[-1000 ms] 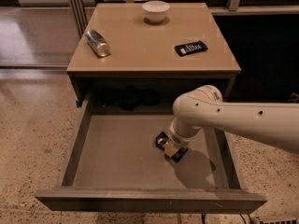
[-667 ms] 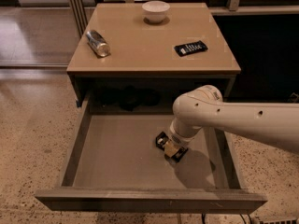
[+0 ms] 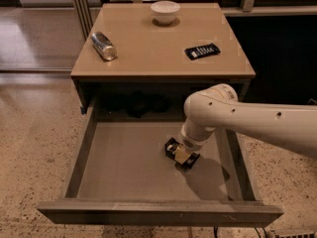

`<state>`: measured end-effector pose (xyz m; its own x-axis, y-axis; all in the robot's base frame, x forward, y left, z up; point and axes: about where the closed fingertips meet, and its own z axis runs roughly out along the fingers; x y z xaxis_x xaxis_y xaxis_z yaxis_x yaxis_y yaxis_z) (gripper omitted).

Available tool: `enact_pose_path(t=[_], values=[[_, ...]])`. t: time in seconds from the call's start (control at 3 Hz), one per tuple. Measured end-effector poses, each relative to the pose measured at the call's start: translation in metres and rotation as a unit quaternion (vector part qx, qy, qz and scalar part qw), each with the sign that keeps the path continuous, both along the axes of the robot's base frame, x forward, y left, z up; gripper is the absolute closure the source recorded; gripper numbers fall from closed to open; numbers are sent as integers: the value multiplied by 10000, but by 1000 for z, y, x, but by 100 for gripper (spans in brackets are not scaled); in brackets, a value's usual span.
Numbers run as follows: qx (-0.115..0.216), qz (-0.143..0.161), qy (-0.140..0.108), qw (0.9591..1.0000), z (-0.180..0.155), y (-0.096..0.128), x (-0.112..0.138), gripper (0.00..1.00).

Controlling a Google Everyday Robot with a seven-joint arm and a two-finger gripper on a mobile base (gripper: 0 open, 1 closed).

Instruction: Pick rxbar chocolate from top drawer and place on counter

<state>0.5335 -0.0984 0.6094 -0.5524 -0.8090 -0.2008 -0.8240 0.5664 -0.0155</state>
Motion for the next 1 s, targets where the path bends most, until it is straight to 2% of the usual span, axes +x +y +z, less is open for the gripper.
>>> enact_pose_path(t=[0.33,0.67,1.0], values=[[128,279,1,9995,41,-7,11,100],[292,721,-118,9969,101,-5,25,100],[459,1172,-326,9915,168,-1,39,100]])
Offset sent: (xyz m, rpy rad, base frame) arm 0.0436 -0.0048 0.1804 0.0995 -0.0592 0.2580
